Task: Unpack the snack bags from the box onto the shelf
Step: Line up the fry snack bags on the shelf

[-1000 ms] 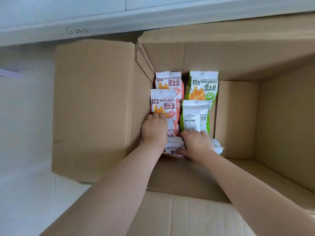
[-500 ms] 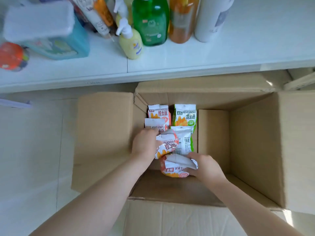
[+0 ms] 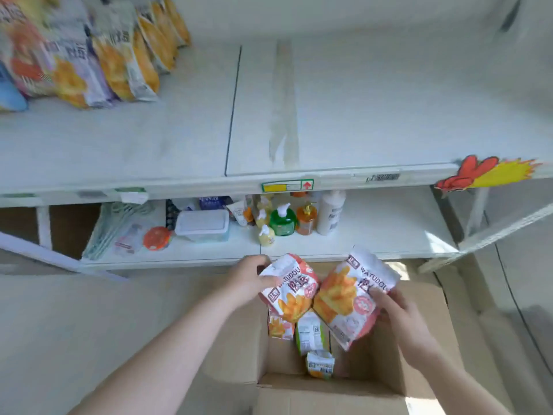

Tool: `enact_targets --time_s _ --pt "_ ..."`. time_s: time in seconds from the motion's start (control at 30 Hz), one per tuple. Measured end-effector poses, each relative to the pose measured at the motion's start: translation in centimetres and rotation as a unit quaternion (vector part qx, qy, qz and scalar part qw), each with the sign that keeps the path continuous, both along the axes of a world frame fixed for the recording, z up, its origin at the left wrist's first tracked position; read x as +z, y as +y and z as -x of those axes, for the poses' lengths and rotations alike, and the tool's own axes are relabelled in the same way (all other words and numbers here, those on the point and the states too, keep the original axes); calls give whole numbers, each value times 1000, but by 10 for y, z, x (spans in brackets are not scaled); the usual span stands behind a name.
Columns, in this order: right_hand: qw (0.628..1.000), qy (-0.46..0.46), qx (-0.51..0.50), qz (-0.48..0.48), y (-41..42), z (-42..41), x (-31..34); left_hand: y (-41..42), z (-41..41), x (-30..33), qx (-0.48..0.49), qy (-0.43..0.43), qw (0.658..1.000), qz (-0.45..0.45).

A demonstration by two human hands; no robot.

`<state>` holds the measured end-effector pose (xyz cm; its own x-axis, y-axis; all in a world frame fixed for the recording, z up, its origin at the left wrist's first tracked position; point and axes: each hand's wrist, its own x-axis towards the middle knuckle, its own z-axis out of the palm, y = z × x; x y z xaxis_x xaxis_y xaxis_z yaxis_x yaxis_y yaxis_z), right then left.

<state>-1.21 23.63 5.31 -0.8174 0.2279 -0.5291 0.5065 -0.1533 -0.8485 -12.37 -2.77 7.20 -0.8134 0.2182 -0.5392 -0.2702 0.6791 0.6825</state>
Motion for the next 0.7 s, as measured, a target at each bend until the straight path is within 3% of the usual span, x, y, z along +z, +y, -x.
enact_targets --time_s 0.13,0.23,0.4,0.7 --pt "992 18 -104 65 -27 3 82 -13 -2 92 39 -52 994 -92" --pt "985 34 -142 94 -55 -1 127 -33 -5 133 123 -110 968 -187" --pt "982 86 -102 131 -129 -17 187 -79 -20 185 220 -166 918 -284" --pt "971 139 -40 191 -275 -21 267 -199 -26 264 241 -53 924 -292"
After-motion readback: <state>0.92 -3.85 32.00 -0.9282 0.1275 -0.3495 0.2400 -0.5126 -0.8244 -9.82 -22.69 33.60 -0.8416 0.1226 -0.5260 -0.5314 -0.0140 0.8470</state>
